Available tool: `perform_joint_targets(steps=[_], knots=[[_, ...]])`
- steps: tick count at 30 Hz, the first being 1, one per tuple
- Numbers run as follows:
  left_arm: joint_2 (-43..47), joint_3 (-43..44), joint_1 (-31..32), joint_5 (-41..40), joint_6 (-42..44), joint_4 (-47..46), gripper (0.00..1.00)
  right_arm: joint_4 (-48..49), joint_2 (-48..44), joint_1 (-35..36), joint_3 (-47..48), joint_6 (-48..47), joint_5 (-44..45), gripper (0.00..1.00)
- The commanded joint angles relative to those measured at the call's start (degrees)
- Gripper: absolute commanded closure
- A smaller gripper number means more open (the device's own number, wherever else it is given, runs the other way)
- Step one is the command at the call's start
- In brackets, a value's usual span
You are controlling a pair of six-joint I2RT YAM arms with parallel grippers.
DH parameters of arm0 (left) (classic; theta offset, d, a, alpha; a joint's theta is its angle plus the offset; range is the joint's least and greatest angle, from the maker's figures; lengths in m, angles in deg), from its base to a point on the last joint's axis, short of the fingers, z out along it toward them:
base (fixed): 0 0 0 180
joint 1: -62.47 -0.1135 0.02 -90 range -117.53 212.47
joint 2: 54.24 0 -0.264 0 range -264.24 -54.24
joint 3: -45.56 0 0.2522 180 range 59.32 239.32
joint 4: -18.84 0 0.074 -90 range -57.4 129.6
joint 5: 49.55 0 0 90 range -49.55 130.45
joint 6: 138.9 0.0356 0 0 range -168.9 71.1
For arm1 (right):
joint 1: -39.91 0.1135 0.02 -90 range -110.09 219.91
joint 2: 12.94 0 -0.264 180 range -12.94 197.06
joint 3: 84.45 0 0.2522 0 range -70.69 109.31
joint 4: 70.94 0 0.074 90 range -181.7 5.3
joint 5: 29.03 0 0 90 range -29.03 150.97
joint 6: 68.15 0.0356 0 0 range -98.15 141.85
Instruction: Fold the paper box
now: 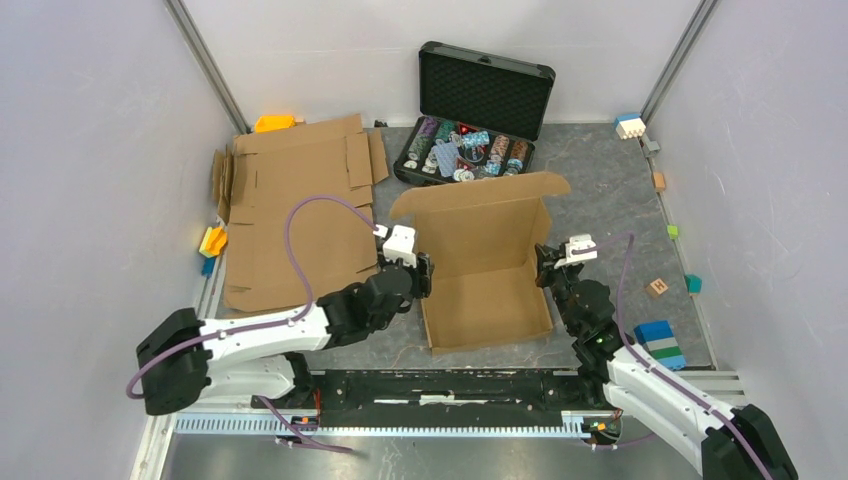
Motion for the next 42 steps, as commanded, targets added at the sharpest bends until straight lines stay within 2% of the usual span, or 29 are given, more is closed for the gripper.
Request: perform_joint_targets(steps=[1,2,7,10,15,24,27,29,30,32,33,35,37,39,42], knots=[[7.63,3.47,0.22,4.89,-6.19,14.98,0.28,-1.35,-0.65,0.69,-2.21,-1.16,-3.35,1.00],[9.00,3.90,0.11,5.45,-6.91,17.08,0.22,-1.29,-0.99,0.67,-2.38,-1.20,-3.37,1.00],[15.73,8.05,-1.59,7.59,-10.11,28.50,0.12,-1.35,-2.00,0.64,-3.26,-1.33,-3.09,1.00],[16.22,11.48,-5.08,11.52,-10.47,34.04,0.14,-1.44,-2.36,0.66,-3.46,-1.28,-2.94,1.00],[14.10,15.99,-13.23,22.82,-4.80,35.98,0.23,-1.57,-2.93,0.66,-3.51,-1.47,-3.39,1.00],[8.50,21.30,-18.60,27.18,1.04,34.36,0.24,-2.05,-3.83,0.64,-3.29,-1.77,-3.61,1.00],[5.35,23.88,-18.68,28.56,2.68,34.62,0.37,-2.06,-3.95,0.64,-3.28,-1.77,-3.62,1.00],[3.55,25.72,-18.68,28.76,3.87,35.46,0.53,-2.05,-4.13,0.62,-3.34,-1.73,-3.75,0.99],[2.79,26.39,-18.68,28.72,4.42,35.85,0.63,-2.05,-4.20,0.64,-3.28,-1.76,-3.89,0.98],[1.54,27.52,-18.68,28.96,5.67,36.08,0.95,-2.27,-4.56,0.64,-3.20,-1.77,-4.55,0.96],[1.08,27.98,-18.68,29.84,6.64,36.28,0.98,-2.38,-4.81,0.64,-3.07,-1.73,-4.81,0.94],[0.10,28.94,-18.68,32.41,8.51,37.14,0.98,-3.49,-5.59,0.64,-2.42,-1.43,-4.78,0.87],[-0.56,29.56,-18.60,32.42,9.78,37.97,0.98,-6.16,-6.38,0.60,-0.91,-1.06,-4.59,0.73],[-0.82,29.52,-18.34,32.08,11.08,37.94,0.98,-10.04,-7.05,0.64,1.52,-1.01,-4.17,0.54],[-0.84,29.36,-17.89,30.32,11.77,38.10,0.98,-15.96,-7.62,0.64,6.15,-0.50,-2.67,0.42]])
